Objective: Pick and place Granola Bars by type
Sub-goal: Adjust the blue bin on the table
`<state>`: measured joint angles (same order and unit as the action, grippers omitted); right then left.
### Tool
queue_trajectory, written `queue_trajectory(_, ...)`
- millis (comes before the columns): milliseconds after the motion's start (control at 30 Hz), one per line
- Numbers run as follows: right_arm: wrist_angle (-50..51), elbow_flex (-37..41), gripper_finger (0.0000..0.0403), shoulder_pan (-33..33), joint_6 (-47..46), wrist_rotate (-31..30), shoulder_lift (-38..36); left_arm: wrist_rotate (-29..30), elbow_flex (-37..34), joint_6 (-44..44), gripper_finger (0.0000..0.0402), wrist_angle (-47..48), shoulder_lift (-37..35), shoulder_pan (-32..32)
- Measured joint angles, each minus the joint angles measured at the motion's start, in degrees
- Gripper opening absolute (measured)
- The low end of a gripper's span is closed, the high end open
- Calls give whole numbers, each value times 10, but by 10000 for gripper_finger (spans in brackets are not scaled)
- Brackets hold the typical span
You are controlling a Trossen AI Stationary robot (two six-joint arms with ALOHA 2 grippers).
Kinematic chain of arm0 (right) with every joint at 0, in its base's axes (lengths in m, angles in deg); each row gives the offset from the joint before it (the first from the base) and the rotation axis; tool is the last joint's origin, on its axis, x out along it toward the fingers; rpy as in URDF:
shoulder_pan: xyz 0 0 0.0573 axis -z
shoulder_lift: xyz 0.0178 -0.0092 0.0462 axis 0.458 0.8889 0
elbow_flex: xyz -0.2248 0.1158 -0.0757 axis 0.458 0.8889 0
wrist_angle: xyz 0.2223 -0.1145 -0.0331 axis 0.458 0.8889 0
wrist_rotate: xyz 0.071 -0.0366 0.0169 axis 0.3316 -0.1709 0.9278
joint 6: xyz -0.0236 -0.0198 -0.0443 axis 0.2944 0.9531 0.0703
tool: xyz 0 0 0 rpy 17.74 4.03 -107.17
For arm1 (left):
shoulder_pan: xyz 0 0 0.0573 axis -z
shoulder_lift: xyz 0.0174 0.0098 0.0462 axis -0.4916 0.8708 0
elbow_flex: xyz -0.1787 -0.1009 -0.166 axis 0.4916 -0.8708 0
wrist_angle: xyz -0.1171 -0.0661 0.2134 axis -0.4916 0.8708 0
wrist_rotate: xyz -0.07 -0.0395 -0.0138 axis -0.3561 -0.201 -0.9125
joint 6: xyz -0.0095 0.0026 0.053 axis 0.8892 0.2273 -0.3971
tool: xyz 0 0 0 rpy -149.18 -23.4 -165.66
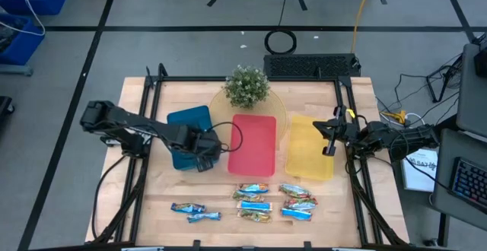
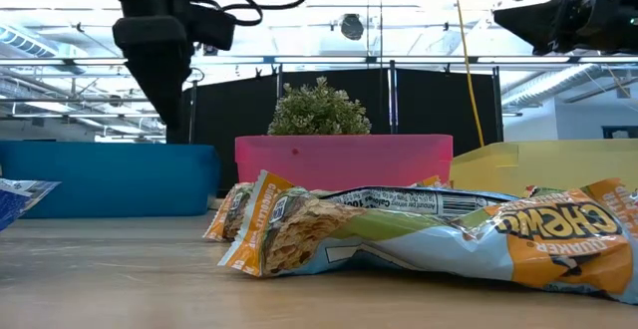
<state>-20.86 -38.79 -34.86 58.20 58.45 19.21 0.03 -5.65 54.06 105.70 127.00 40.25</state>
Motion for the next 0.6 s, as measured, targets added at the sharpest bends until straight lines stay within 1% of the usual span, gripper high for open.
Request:
queue_trajectory(167, 2, 0, 0, 0, 2, 0, 0, -20, -8, 19, 207, -2, 4, 35)
queue_trajectory(367, 2, 0, 0, 0, 4, 0, 0, -19, -12, 8, 235, -3, 4, 72)
queue_trajectory(600, 2, 0, 0, 0, 3, 0, 0, -30, -12, 15, 265, -6, 3, 77)
